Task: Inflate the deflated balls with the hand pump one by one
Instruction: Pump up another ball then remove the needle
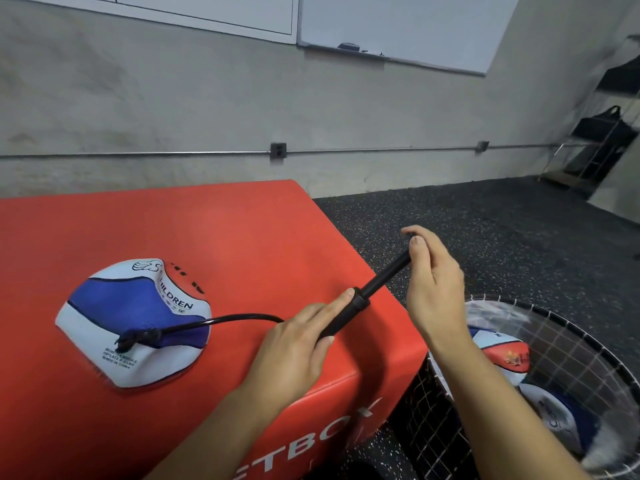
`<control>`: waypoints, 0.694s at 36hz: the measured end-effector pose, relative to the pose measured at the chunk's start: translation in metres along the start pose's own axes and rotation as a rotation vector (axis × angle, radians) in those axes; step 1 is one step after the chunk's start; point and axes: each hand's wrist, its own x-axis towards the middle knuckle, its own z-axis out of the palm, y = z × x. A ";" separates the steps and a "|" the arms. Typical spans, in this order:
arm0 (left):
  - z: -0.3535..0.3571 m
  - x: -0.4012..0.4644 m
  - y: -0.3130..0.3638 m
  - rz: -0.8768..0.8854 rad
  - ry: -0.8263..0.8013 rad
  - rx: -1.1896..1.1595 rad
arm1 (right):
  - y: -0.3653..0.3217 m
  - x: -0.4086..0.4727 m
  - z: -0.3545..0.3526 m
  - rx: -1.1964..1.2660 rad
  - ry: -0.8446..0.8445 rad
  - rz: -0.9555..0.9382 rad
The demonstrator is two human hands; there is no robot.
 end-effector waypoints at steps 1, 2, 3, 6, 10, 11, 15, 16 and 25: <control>0.000 0.000 -0.001 -0.005 0.006 -0.003 | -0.001 -0.002 0.005 -0.008 -0.013 -0.002; -0.001 0.000 -0.001 -0.009 0.013 -0.008 | -0.002 -0.005 0.010 -0.018 -0.028 -0.005; -0.001 0.000 -0.002 -0.012 0.021 -0.014 | -0.003 -0.008 0.016 -0.031 -0.048 -0.007; -0.002 0.000 -0.005 -0.013 0.039 -0.032 | -0.005 -0.017 0.029 -0.070 -0.123 -0.020; -0.003 0.000 -0.010 -0.001 0.055 -0.053 | -0.003 -0.031 0.039 -0.115 -0.224 -0.056; -0.002 0.000 -0.011 0.001 0.058 -0.054 | -0.002 -0.034 0.040 -0.120 -0.244 -0.064; -0.002 0.002 -0.012 -0.008 0.054 -0.054 | 0.002 -0.035 0.039 -0.112 -0.304 -0.054; -0.001 0.003 -0.012 -0.005 0.049 -0.056 | 0.004 -0.035 0.036 -0.108 -0.310 -0.055; 0.003 0.006 -0.016 -0.075 0.010 -0.259 | 0.010 -0.012 0.001 0.031 -0.168 -0.057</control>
